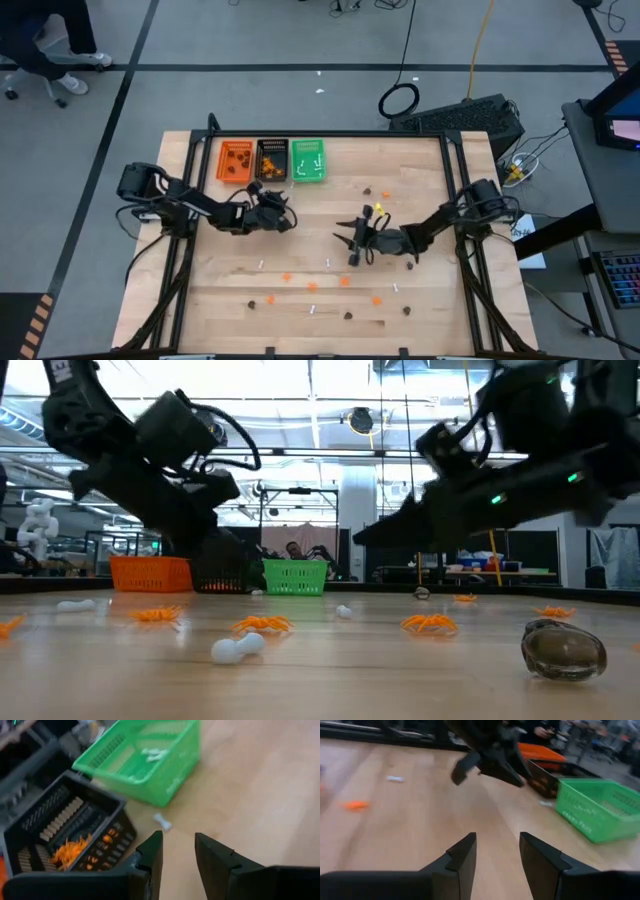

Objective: Sort Halloween decoration
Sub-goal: Put the white bone toy into the green bin

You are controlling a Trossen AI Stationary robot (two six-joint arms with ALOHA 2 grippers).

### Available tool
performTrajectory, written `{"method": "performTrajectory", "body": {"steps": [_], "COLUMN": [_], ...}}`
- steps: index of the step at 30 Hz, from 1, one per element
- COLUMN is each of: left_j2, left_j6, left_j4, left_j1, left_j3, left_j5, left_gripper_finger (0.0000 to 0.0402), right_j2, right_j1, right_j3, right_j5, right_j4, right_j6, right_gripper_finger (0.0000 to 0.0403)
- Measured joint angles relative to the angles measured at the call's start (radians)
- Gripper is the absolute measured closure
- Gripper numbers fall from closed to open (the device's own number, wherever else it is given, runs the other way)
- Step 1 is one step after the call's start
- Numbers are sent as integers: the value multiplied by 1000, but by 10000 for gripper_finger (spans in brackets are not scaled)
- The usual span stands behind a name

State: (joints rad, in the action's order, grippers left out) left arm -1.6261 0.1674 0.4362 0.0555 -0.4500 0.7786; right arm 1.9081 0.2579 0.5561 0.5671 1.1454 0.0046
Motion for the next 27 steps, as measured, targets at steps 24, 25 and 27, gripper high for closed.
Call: {"method": "performTrajectory", "body": {"steps": [24, 25, 27], "left_j2": [-11, -11, -11], "left_j6": [-129, -129, -129], "left_j4": [134, 133, 126], "left_j1": [-177, -194, -224], "left_j3": [47, 47, 47], "left_j5": [-164, -180, -203], "left_gripper_finger": [290, 290, 290], "right_j2": [81, 81, 81], "right_j1": [-362, -367, -376], "right_j3": [257, 257, 257], "right_j5": [-338, -341, -365], "right_j4": [-283, -283, -285], "right_j6": [-117, -120, -124], "right_gripper_finger": [266, 266, 266]}}
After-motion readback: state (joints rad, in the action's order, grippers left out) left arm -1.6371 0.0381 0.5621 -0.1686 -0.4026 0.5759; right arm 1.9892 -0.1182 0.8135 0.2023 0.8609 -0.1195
